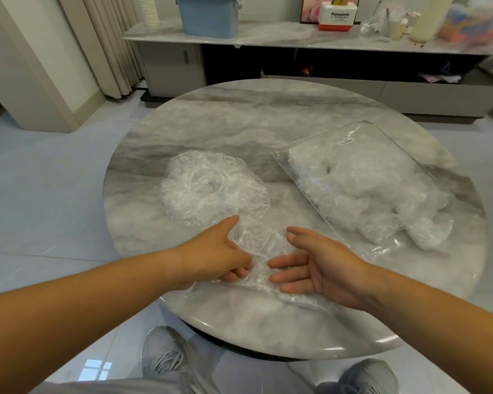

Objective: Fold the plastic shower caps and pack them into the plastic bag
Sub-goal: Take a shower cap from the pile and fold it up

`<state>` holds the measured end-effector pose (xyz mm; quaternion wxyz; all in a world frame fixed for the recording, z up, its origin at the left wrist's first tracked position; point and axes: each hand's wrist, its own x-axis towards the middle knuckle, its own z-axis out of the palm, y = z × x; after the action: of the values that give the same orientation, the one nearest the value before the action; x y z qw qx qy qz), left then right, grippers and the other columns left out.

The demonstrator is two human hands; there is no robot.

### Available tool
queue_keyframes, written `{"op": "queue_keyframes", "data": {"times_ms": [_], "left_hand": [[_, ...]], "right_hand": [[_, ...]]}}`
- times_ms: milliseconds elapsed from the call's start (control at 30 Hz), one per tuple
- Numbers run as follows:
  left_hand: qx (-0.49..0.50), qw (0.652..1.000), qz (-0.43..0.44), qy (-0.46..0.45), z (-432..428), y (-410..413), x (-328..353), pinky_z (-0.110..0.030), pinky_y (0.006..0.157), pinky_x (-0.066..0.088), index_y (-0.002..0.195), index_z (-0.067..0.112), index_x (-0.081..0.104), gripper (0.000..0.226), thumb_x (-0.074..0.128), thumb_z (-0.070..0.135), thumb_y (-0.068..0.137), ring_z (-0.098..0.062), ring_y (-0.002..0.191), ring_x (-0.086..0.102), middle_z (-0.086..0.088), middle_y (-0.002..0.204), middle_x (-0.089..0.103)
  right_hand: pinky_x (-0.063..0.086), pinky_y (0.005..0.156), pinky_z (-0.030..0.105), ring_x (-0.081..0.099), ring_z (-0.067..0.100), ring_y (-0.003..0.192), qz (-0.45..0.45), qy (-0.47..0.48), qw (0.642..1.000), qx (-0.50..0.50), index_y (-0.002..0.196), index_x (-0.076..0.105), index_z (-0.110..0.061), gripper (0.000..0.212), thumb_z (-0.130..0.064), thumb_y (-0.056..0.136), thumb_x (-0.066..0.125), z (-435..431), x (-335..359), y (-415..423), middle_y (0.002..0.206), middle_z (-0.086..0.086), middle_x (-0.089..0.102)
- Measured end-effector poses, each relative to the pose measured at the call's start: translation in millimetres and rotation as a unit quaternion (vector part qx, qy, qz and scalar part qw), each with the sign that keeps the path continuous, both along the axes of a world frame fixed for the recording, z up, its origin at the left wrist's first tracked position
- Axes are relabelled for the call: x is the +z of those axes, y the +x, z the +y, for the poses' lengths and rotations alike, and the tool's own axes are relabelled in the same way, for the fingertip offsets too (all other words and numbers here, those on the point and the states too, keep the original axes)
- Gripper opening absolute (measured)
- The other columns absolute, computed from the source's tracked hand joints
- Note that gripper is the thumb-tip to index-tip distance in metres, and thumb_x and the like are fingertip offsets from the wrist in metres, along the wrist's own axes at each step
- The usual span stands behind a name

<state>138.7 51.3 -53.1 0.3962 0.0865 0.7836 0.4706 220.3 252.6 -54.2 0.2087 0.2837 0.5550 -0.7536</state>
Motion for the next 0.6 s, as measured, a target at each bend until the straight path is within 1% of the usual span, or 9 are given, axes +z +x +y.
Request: {"op": "queue_keyframes", "data": {"times_ms": [67,133,200,267,333,367,433,533,600], "left_hand": [[0.005,1.000,-0.016,0.016,-1,-2,0,-0.036,0.083,0.061,0.143,0.019,0.041,0.066,0.077,0.013,0.087,-0.025,0.092,0.074,-0.015,0.102,0.075],[-0.002,0.999,-0.028,0.040,-4,-3,1,-0.042,0.089,0.059,0.125,0.012,0.051,0.049,0.080,0.017,0.085,-0.028,0.096,0.073,-0.017,0.104,0.075],[-0.025,0.998,-0.018,0.046,-7,-4,1,-0.045,0.092,0.057,0.116,0.003,0.055,0.046,0.082,0.021,0.083,-0.032,0.098,0.072,-0.019,0.101,0.075],[-0.028,0.998,-0.012,0.048,-8,-3,2,-0.040,0.090,0.058,0.110,-0.006,0.059,0.051,0.083,0.027,0.079,-0.031,0.096,0.073,-0.018,0.098,0.076],[-0.022,0.998,-0.017,0.052,-8,-2,2,-0.038,0.090,0.059,0.106,-0.008,0.063,0.054,0.081,0.033,0.076,-0.030,0.098,0.073,-0.016,0.097,0.077],[-0.022,0.998,-0.016,0.052,-8,-2,2,-0.038,0.090,0.060,0.103,-0.007,0.065,0.050,0.079,0.034,0.079,-0.029,0.097,0.073,-0.014,0.096,0.077],[-0.020,0.999,-0.002,0.043,-7,-2,-1,-0.037,0.087,0.061,0.094,-0.003,0.070,0.036,0.076,0.031,0.086,-0.026,0.091,0.075,-0.013,0.091,0.077],[0.001,0.999,0.028,0.021,-5,-2,-5,-0.033,0.076,0.063,0.088,-0.008,0.069,0.035,0.078,0.026,0.088,-0.021,0.074,0.072,-0.020,0.085,0.075],[0.008,0.998,0.054,-0.004,-4,-1,-6,-0.026,0.062,0.060,0.087,-0.007,0.068,0.033,0.081,0.023,0.085,-0.019,0.065,0.071,-0.019,0.079,0.075]], "right_hand": [[0.061,0.068,0.041,0.074,0.040,0.096,-0.019,-0.023,1.000,0.004,0.140,0.046,-0.017,0.043,-0.034,0.102,0.055,5,-1,-2,0.109,0.023,0.074],[0.060,0.066,0.040,0.074,0.040,0.097,-0.019,-0.031,0.999,0.008,0.129,0.052,-0.012,0.038,-0.038,0.100,0.056,6,-2,-1,0.110,0.022,0.074],[0.061,0.066,0.039,0.074,0.039,0.096,-0.004,-0.025,1.000,0.007,0.117,0.057,-0.007,0.037,-0.040,0.099,0.057,6,-1,-1,0.108,0.023,0.074],[0.062,0.066,0.038,0.074,0.039,0.092,0.018,0.000,1.000,0.005,0.107,0.059,-0.002,0.040,-0.041,0.100,0.056,5,0,1,0.104,0.025,0.074],[0.062,0.065,0.038,0.074,0.040,0.087,0.048,0.050,0.998,0.008,0.100,0.062,0.002,0.044,-0.041,0.100,0.055,4,0,4,0.097,0.027,0.074],[0.061,0.064,0.038,0.073,0.039,0.082,0.066,0.083,0.994,0.014,0.097,0.064,0.004,0.045,-0.041,0.100,0.056,4,0,6,0.093,0.027,0.074],[0.057,0.059,0.036,0.070,0.031,0.069,0.102,0.164,0.980,0.037,0.090,0.068,0.004,0.047,-0.041,0.100,0.058,3,-3,13,0.087,0.024,0.074],[0.051,0.055,0.026,0.065,0.016,0.060,0.134,0.298,0.940,0.102,0.081,0.074,-0.007,0.044,-0.044,0.099,0.057,2,-9,24,0.076,0.008,0.075],[0.050,0.059,0.021,0.066,0.011,0.062,0.142,0.332,0.924,0.125,0.080,0.076,-0.013,0.046,-0.048,0.100,0.054,2,-11,27,0.076,0.002,0.075]]}}
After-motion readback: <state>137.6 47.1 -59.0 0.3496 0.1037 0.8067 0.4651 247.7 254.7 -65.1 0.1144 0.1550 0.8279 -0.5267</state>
